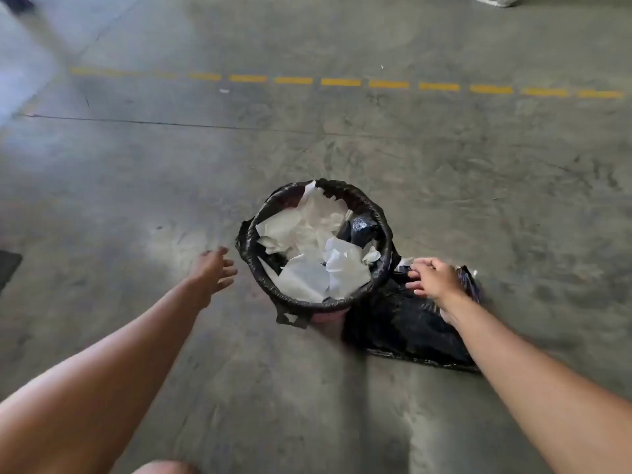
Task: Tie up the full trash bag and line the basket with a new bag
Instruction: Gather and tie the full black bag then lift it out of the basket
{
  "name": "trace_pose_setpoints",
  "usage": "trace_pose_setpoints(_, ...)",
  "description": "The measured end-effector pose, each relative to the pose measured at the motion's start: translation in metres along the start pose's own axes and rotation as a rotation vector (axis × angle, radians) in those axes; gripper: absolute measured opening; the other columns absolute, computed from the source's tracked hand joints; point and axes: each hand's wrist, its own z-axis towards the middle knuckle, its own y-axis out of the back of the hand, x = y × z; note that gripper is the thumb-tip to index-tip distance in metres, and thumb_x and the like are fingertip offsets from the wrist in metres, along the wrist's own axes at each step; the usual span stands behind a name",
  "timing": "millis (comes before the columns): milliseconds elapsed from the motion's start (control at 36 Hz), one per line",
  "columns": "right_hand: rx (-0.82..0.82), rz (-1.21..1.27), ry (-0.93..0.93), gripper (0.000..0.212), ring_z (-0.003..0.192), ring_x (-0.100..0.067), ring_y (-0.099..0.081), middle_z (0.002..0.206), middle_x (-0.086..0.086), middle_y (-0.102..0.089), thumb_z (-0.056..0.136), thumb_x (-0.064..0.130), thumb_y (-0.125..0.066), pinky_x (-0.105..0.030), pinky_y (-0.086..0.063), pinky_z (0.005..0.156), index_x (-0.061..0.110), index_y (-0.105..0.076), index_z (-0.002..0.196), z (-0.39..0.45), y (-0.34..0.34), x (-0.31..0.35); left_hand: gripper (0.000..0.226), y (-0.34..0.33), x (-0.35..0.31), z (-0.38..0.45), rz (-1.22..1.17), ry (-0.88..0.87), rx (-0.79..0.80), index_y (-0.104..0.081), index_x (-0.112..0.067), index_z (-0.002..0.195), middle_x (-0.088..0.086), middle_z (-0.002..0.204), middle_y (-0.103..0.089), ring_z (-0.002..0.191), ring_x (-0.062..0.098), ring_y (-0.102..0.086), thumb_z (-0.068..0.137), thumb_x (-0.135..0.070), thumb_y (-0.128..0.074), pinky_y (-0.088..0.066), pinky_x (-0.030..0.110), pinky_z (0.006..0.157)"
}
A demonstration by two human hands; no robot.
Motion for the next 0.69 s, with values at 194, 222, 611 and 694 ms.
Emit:
trace_pose_setpoints(194, 0.177, 0.343, -0.064, 0.025, 0.056, -0.022, -0.058, 0.070, -0.005, -0.065, 0.089, 0.037, -0.055, -0.027, -0.043, 0.051, 0.018, -0.065, 0.075, 0.056, -0.043, -0.024, 0.064, -0.021, 0.023, 0.086, -0.215, 0.180, 0.327, -0.060, -0.010, 0.107, 0.008, 0.100, -0.065, 0.090, 0.027, -0.065, 0.089, -0.070, -0.048, -0.055, 0.043, 0.076)
trace_pose_setpoints(222, 0.203, 0.377, -0.053, 0.027, 0.054, -0.022, -0.057, 0.065, -0.005, -0.063, 0.089, 0.036, -0.056, -0.027, -0.044, 0.051, 0.018, -0.065, 0.072, 0.059, -0.047, -0.022, 0.057, -0.024, 0.020, 0.090, -0.223, 0.161, 0.338, -0.062, -0.012, 0.097, 0.006, 0.093, -0.064, 0.087, 0.026, -0.064, 0.088, -0.068, -0.053, -0.054, 0.041, 0.075)
trace_pose_setpoints(611, 0.038, 0.511, -0.068, 0.013, 0.059, -0.016, -0.058, 0.071, -0.004, -0.062, 0.079, 0.008, -0.070, -0.024, -0.047, 0.054, 0.014, -0.063, 0.089, 0.070, -0.029, 0.001, 0.017, -0.015, -0.017, 0.102, -0.398, -0.046, 0.232, -0.054, -0.021, 0.075, -0.008, 0.056, -0.046, 0.055, 0.009, -0.047, 0.091, -0.022, -0.054, -0.038, 0.024, 0.062)
trace_pose_setpoints(694, 0.088, 0.641, -0.072, 0.013, 0.050, -0.014, -0.051, 0.057, 0.000, -0.056, 0.079, 0.010, -0.060, -0.024, -0.045, 0.053, 0.017, -0.056, 0.069, 0.067, -0.023, 0.010, 0.011, -0.004, -0.030, 0.099, -0.451, -0.069, 0.412, -0.049, -0.020, 0.078, -0.010, 0.046, -0.029, 0.036, 0.006, -0.030, 0.088, -0.020, -0.053, -0.024, 0.019, 0.049)
